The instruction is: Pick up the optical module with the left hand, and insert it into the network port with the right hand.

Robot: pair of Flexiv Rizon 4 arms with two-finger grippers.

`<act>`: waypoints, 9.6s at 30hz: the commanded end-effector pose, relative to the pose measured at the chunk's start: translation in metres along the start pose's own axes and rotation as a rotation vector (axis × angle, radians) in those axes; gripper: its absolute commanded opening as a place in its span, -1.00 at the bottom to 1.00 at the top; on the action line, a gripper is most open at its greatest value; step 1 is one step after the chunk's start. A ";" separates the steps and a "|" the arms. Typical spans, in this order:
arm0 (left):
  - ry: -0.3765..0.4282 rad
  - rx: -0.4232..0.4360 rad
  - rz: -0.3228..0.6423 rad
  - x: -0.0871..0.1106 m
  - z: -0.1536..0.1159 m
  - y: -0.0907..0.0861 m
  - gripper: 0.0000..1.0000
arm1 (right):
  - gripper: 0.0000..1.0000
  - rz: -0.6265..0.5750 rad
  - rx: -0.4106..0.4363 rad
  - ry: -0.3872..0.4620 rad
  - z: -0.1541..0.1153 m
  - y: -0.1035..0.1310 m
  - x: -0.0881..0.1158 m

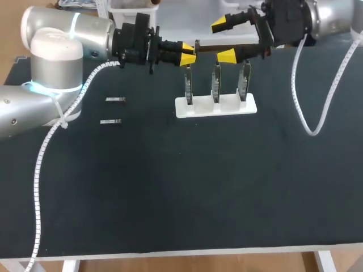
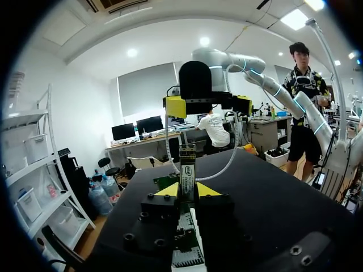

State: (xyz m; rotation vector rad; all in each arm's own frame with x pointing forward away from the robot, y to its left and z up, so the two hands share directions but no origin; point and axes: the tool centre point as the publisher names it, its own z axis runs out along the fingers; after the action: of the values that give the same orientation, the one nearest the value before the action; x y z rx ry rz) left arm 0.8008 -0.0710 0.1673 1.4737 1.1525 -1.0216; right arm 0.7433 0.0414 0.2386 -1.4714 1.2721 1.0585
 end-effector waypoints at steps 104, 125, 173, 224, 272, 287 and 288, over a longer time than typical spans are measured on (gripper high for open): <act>0.001 0.005 0.000 0.000 0.001 0.002 -1.00 | 1.00 0.037 -0.077 -0.069 0.052 -0.038 0.030; 0.001 0.005 0.000 0.000 0.001 0.002 -1.00 | 1.00 0.037 -0.077 -0.069 0.052 -0.038 0.030; 0.001 0.005 0.000 0.000 0.001 0.002 1.00 | -1.00 0.037 -0.077 -0.069 0.052 -0.038 0.030; 0.165 -0.062 -0.080 0.016 -0.057 0.009 1.00 | -1.00 0.037 -0.077 -0.069 0.052 -0.038 0.030; 0.165 -0.062 -0.080 0.016 -0.057 0.009 1.00 | -1.00 -0.018 -0.183 0.092 0.066 -0.044 0.026; 0.165 -0.062 -0.080 0.016 -0.057 0.009 1.00 | -1.00 0.047 -0.186 0.074 0.066 -0.047 0.045; 0.165 -0.062 -0.080 0.016 -0.057 0.009 1.00 | -1.00 0.049 -0.186 0.073 0.066 -0.048 0.047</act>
State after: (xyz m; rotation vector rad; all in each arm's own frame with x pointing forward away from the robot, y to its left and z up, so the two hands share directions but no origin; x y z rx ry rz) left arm 0.8172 -0.0127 0.1646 1.4969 1.3596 -0.9275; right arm 0.7872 0.0990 0.1847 -1.6371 1.3018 1.1789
